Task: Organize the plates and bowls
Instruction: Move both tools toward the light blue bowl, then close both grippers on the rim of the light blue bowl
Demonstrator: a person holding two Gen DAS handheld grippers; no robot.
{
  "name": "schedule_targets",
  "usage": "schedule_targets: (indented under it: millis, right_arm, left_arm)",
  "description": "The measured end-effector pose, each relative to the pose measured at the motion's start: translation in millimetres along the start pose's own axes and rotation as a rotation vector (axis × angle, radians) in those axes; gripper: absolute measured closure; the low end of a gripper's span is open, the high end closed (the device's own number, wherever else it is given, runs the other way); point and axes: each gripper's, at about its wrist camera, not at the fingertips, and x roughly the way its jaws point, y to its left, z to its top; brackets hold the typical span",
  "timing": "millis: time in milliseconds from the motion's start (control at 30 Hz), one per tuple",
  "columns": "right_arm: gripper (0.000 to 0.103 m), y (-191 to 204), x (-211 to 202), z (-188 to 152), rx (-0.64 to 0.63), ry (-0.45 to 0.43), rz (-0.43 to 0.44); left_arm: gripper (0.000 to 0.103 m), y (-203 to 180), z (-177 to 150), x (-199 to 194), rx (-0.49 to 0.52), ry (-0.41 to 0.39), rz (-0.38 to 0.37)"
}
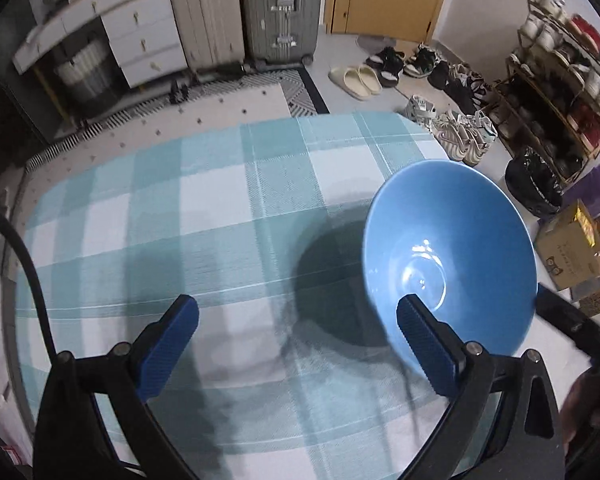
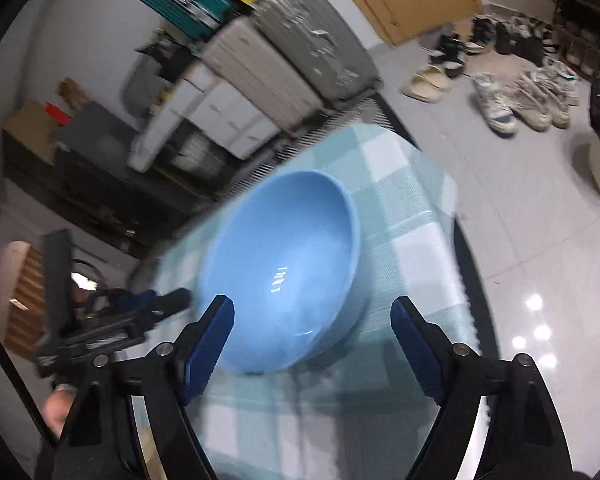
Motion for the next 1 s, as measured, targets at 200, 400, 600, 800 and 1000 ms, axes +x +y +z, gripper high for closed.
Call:
schedule_targets:
  millis: [200,400,600,800,1000]
  right_arm:
    - [0.02,-8.1,25.2,16.7,0.038,0.02,-0.015]
    - [0.03,-17.3,46.0,24.9,0.07,0.048,-0.083]
    - [0.044,-20.1,55.2,24.2,0.077,0.064,-0.077]
    - [0.075,-22.6,56.9,24.7,0.08,0.091,-0.092]
    - [0.084,-22.7,56.5,21.5,0.069,0.096,-0.089]
  left_arm:
    - [0.003,3.7,12.9,26.2,-0.092,0.075,-0.101]
    - [0.005,1.8,13.9,48.7,-0.147,0.12,-0.091]
    - [0.018,-2.8,15.2,50.5,-0.152,0.108,-0.123]
    - [0.046,-10.3,12.1,51.0,-0.117,0.097,-0.12]
    - [0.081,-11.8,12.9,55.9,-0.124,0.103,-0.193]
